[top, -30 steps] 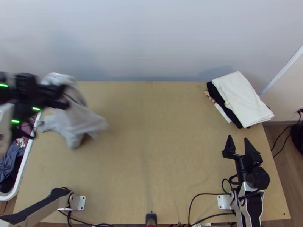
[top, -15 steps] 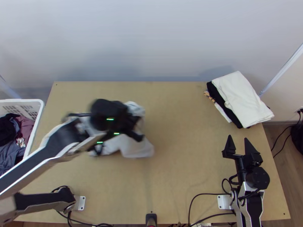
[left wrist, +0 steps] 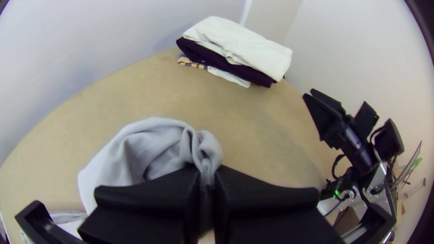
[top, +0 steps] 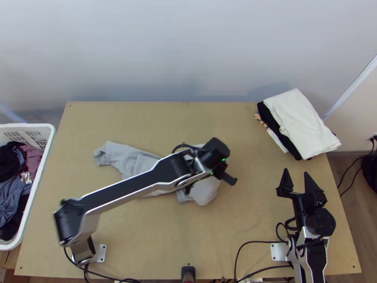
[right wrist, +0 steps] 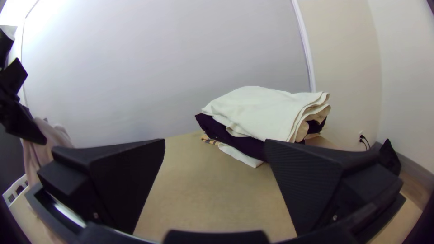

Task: Fold the t-shirt

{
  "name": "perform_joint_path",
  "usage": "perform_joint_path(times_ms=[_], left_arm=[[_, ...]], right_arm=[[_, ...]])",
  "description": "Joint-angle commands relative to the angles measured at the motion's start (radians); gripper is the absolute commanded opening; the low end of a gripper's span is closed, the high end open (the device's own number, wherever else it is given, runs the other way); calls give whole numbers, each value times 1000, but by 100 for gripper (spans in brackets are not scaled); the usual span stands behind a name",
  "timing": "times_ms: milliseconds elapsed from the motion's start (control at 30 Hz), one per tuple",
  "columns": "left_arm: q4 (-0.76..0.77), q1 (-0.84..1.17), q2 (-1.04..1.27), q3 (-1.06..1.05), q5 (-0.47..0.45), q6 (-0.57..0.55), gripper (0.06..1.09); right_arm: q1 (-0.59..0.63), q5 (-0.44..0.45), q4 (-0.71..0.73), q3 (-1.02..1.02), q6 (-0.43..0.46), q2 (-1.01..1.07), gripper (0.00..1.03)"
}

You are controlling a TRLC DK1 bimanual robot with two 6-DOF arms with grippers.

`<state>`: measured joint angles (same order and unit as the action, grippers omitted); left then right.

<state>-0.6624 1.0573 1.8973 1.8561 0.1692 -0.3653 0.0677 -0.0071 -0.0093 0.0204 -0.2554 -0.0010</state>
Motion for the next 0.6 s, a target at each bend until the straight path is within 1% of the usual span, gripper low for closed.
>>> perform_joint_path(times_ms=[0,133,267,433,533,567], left_arm=[[15,-76,43,57,-5,-24,9],[-6,-183,45,54,-53,-14,9],[-86,-312,-3,31,-125,-7,9],[-85,-459,-101,-127,-175,58,9],[-55,-523,-121,-268,-183,106,9],[-46,-543,-127,-317,-208,131,9]], right_arm=[[-2,9,-6,-10,-16,-2,99],[-2,9,-6,-10,-16,-2,99],[-2,9,-6,-10,-16,-2,99],[-2,9,-6,-10,-15,-2,99],[-2,9,-6,-10,-16,-2,99],[-2,9,-6,-10,-16,-2,99]])
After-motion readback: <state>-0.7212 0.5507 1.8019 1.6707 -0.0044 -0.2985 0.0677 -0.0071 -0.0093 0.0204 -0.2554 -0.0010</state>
